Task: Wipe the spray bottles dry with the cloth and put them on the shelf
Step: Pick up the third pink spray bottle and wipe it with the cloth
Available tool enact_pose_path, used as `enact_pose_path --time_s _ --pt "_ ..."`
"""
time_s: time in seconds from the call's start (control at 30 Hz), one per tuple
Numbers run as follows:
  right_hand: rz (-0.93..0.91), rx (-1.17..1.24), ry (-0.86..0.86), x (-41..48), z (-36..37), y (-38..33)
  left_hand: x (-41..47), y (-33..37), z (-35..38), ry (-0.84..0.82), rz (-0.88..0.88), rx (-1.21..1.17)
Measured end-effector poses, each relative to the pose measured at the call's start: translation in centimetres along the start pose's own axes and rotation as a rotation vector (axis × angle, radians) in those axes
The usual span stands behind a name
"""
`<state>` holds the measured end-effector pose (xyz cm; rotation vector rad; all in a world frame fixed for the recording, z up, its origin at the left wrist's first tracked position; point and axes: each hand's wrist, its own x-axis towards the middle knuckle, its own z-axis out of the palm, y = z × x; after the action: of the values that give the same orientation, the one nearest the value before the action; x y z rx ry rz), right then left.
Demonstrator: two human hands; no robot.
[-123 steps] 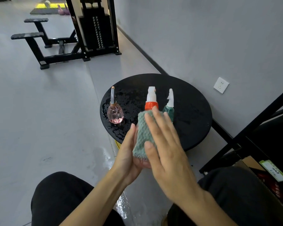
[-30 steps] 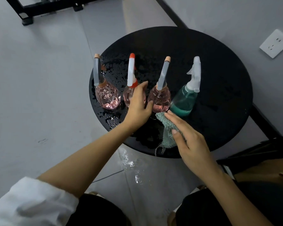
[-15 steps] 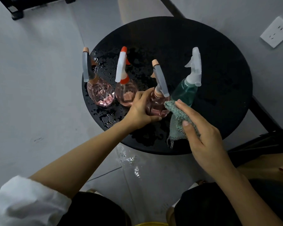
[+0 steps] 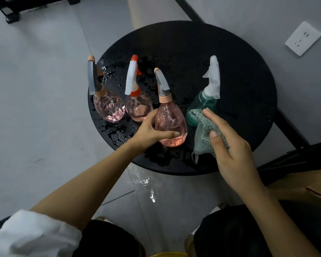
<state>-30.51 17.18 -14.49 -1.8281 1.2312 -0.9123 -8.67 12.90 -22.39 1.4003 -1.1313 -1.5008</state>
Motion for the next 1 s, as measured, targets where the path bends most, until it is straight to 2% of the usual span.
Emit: enact_pose_path --time_s 0.17,0.27,0.5,0.63,0.8,1.0 --pt "-0.089 0.001 0.033 0.4 -0.2 -2.7 -5.1 1.5 0.9 -0.092 -0.092 -0.282" --pt "-0.164 -0.03 0.024 0.4 0.1 -4.9 -7.8 3.1 1.6 -0.141 -0.065 -0.384" --pt "-0.207 -0.096 -0.129 -1.3 0.5 -9.9 -13.1 8.2 2.8 -0.18 -0.023 -0.396" --pt "-0.207 -0.189 -0.196 -3.9 0.0 -12.6 -14.9 10.1 3.0 -0.135 0.026 -0.452" --pt "-0.269 -0.293 -0.158 -7.8 -0.4 -15.5 -17.2 12.3 3.3 -0.068 0.014 -0.577" --pt "-0.197 -0.195 -0.099 -6.0 -0.2 -17.7 -19.6 12.2 5.3 -0.073 0.017 -0.544"
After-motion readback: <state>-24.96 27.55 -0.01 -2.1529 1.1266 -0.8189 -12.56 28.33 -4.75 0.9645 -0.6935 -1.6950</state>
